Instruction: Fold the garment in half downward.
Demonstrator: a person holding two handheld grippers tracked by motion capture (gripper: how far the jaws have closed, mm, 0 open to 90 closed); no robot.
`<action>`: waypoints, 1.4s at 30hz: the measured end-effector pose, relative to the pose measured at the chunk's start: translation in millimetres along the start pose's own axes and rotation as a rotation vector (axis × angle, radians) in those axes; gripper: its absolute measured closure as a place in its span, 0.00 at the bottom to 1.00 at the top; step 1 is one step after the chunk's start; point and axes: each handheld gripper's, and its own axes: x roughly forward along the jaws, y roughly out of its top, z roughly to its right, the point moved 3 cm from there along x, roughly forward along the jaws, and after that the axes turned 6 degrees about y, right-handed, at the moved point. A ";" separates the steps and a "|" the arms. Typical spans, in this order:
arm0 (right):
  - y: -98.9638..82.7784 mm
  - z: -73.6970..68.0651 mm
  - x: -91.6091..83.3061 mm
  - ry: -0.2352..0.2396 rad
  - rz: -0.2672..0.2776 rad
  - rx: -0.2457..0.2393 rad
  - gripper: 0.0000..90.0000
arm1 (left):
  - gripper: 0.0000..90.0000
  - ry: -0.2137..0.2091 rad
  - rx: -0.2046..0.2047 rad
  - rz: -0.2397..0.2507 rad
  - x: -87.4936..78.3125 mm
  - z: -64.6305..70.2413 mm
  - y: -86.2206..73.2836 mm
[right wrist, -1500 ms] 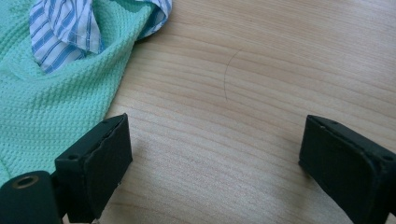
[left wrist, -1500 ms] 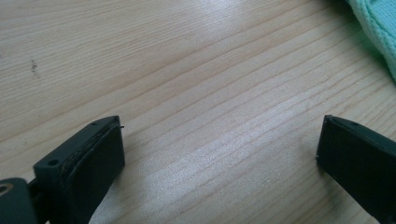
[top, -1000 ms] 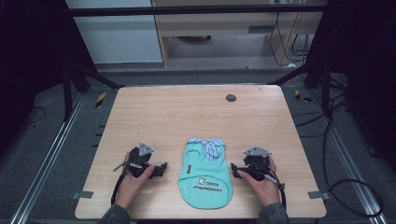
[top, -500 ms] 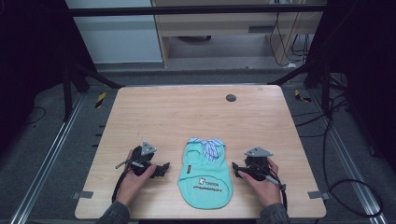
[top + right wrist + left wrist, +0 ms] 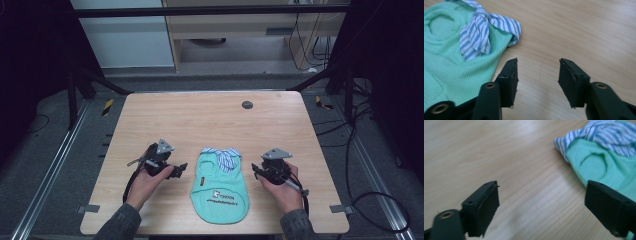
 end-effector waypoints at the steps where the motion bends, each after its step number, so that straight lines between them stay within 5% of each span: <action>1: 11.3 1.2 -0.2 0.013 -0.008 -0.012 0.63 | 0.16 -0.008 -0.003 0.001 0.0 -0.2 6.4; 5: 25.9 5.0 2.6 0.012 -0.021 -0.041 0.69 | 0.21 -0.013 0.006 -0.012 7.3 -2.3 24.9; 7: 37.1 9.1 12.3 0.038 -0.043 -0.051 0.71 | 0.35 -0.026 0.019 -0.019 13.6 -1.2 30.6; 10: 43.6 11.0 20.0 0.067 -0.058 -0.050 0.76 | 0.35 -0.079 -0.035 -0.020 24.5 2.6 39.9; 13: 50.4 15.3 27.4 0.077 -0.054 -0.045 0.82 | 0.36 -0.061 -0.015 -0.043 34.0 5.1 46.4; 18: 56.9 15.7 40.3 0.111 -0.069 -0.029 0.86 | 0.37 -0.092 -0.027 -0.042 50.7 10.8 59.5; 21: 60.4 12.5 50.8 0.125 -0.081 -0.021 0.89 | 0.48 -0.084 -0.032 -0.026 56.4 12.4 66.1; 26: 62.7 6.8 63.1 0.146 -0.098 -0.019 0.86 | 0.51 -0.099 -0.044 -0.045 68.5 14.6 66.7; 29: 64.5 -0.1 76.3 0.147 -0.115 -0.033 0.78 | 0.51 -0.103 -0.010 -0.072 72.8 18.8 64.1; 33: 63.2 -0.3 86.8 0.145 -0.129 -0.003 0.71 | 0.51 -0.040 0.002 -0.079 79.3 15.5 61.8; 39: 62.3 -0.8 91.4 0.153 -0.125 0.020 0.70 | 0.51 -0.062 -0.032 -0.059 80.1 13.6 63.1; 42: 62.4 -2.4 93.3 0.152 -0.134 0.015 0.70 | 0.51 -0.066 -0.017 -0.070 82.9 17.1 64.2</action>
